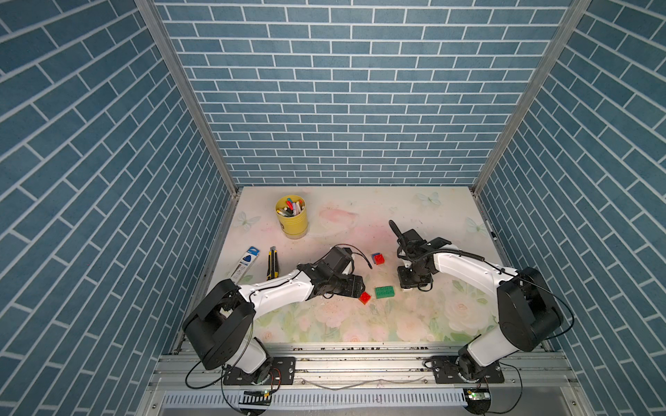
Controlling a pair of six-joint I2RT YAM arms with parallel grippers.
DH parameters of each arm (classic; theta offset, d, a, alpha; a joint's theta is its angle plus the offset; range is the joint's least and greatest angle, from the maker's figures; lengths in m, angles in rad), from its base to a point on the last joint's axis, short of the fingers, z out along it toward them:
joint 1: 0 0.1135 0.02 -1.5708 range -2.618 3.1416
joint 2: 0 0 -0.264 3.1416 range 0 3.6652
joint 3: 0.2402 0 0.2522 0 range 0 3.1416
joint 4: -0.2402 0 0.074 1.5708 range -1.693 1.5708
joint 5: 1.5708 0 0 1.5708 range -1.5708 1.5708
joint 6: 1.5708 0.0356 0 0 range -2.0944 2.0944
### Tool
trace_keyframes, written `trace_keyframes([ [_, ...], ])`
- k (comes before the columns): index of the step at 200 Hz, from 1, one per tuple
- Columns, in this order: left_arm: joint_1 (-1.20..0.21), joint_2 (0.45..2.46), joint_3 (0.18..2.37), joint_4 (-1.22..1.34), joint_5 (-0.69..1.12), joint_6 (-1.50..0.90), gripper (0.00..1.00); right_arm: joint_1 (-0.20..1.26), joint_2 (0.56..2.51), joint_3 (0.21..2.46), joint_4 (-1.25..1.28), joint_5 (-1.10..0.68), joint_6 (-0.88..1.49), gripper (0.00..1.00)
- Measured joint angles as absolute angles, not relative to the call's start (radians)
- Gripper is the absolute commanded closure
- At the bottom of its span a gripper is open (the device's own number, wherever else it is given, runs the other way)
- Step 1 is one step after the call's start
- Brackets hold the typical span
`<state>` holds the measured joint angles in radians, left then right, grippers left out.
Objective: Assemble the letter y with lego
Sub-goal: Pick up the lego brick from the center of the board, then assemble the lego brick with the lego brick.
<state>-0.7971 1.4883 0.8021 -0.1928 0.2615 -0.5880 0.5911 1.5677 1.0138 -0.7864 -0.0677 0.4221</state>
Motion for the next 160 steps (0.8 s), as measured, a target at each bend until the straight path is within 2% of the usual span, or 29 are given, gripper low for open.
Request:
trace_keyframes([
  [90,-0.797,1.468,0.786,-0.192,0.276,-0.59,0.22,0.657,1.607,1.083,-0.785,-0.081,0.449,0.74],
  [160,-0.797,1.444,0.747,-0.184,0.362,-0.573,0.22,0.673,1.645,1.084,-0.78,-0.11,0.464,0.74],
])
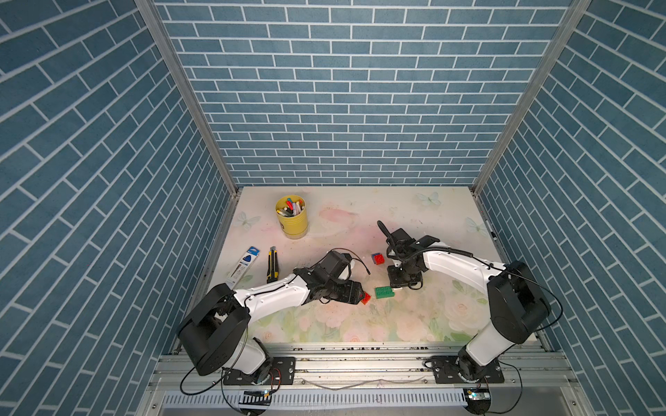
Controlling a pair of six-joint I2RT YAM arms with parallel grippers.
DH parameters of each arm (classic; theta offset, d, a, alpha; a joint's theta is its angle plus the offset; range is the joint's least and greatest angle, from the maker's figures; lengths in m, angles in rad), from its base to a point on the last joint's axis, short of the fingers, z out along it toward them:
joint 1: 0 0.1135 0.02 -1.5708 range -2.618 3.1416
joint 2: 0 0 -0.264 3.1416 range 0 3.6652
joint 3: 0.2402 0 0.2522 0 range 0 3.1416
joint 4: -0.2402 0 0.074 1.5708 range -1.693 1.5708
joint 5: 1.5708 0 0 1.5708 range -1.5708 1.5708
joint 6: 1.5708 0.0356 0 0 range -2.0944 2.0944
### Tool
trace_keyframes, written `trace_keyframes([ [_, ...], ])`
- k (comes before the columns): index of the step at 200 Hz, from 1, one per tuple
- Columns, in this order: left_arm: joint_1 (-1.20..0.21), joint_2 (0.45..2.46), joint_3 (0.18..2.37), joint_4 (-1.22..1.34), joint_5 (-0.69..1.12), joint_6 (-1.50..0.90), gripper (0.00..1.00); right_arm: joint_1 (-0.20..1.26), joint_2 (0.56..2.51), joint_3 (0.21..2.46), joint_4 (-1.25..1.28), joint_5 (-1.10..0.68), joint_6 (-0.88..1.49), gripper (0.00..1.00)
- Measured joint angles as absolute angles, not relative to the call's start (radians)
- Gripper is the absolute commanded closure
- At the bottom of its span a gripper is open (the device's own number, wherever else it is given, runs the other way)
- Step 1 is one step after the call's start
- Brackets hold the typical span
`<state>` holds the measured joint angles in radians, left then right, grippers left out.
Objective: Assemble the letter y with lego
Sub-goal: Assemble the lego brick with the lego brick.
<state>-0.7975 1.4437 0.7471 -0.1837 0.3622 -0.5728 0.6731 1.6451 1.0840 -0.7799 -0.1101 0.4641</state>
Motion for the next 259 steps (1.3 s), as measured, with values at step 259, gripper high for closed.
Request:
trace_keyframes([
  [259,-0.799,1.436,0.737,-0.181,0.342,-0.564,0.22,0.72,1.713,1.117,-0.807,-0.059,0.527,0.77],
])
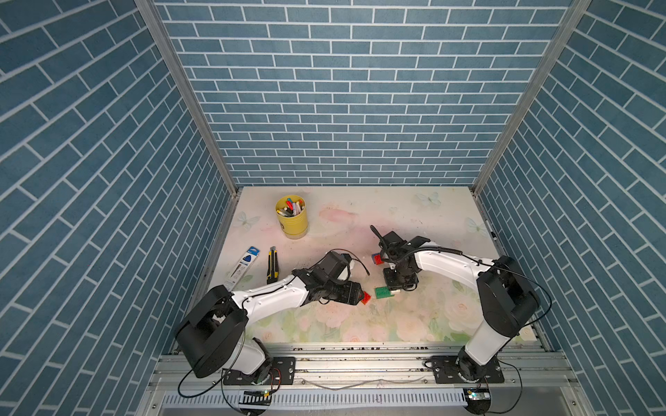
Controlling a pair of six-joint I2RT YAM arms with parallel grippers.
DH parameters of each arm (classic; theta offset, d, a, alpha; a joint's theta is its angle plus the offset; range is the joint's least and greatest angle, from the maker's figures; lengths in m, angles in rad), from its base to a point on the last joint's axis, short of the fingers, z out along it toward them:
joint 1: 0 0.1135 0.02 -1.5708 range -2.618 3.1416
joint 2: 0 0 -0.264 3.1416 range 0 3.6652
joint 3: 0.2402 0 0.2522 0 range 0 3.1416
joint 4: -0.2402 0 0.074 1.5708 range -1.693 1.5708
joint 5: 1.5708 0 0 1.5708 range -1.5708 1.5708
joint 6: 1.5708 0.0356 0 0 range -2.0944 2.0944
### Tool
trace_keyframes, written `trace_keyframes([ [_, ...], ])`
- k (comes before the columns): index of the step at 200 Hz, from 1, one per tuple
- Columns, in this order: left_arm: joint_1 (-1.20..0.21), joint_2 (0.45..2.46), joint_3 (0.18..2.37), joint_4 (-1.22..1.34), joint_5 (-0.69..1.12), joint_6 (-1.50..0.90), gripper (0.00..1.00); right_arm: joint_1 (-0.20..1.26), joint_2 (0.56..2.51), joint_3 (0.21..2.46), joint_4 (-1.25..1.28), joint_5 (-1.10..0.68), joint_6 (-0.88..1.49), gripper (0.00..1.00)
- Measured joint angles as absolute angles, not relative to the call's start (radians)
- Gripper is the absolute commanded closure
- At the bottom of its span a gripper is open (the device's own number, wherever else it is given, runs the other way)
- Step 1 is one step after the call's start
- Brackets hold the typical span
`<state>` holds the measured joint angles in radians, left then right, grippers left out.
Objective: Assemble the letter y with lego
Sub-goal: Assemble the lego brick with the lego brick.
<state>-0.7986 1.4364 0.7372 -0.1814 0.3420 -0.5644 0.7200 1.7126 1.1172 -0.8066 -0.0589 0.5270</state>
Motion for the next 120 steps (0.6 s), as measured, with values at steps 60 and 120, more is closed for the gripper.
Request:
trace_keyframes([
  [60,-0.799,1.436,0.738,-0.185,0.317,-0.564,0.22,0.706,1.709,1.125,-0.794,-0.037,0.546,0.76],
  [120,-0.799,1.443,0.743,-0.19,0.307,-0.564,0.22,0.673,1.732,1.154,-0.737,-0.001,0.581,0.62],
])
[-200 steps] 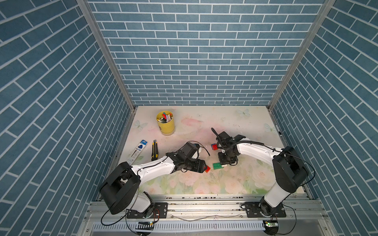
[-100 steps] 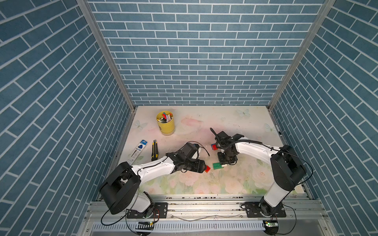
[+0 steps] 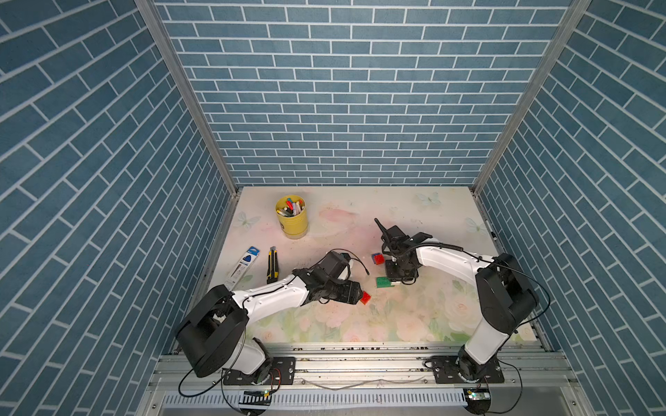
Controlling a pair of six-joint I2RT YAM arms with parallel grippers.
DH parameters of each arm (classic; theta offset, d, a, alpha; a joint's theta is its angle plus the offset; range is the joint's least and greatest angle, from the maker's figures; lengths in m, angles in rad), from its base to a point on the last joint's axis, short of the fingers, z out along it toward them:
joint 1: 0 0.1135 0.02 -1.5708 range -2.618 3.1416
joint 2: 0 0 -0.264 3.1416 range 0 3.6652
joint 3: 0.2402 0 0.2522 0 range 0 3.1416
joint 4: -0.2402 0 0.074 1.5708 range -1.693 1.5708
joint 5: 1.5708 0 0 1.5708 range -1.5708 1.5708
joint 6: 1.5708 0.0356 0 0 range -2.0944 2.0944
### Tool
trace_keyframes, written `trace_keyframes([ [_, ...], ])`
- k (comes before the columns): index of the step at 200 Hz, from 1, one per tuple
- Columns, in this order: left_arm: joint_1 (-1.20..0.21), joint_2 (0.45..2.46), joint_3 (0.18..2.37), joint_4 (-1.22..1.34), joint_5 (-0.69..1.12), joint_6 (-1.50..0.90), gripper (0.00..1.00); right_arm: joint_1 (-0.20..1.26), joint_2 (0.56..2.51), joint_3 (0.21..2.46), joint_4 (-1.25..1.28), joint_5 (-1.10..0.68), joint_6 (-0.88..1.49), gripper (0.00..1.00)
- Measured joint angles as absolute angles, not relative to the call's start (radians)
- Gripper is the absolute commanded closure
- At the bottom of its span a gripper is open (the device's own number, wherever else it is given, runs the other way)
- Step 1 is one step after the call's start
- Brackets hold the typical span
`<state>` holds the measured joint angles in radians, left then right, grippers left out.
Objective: Assemble the letter y with lego
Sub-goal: Assemble the lego brick with the lego brick, then pick up the lego brick from the center of the board.
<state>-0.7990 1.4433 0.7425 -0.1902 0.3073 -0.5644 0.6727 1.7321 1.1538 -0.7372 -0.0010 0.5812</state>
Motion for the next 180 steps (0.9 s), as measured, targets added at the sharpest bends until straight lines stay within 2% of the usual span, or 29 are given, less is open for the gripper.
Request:
trace_keyframes([
  [22,-0.799,1.454,0.751,-0.198,0.307,-0.564,0.22,0.673,1.739,1.165,-0.715,-0.005,0.596,0.5],
  [43,-0.799,1.456,0.758,-0.206,0.307,-0.564,0.22,0.673,1.739,1.166,-0.696,-0.017,0.606,0.45],
  [125,-0.823,1.493,0.818,-0.262,0.288,-0.54,0.24,0.673,1.692,1.124,-0.654,-0.097,0.632,0.46],
  [180,-0.888,1.579,0.937,-0.357,0.226,-0.495,0.28,0.628,1.564,1.05,-0.664,-0.073,0.632,0.48],
])
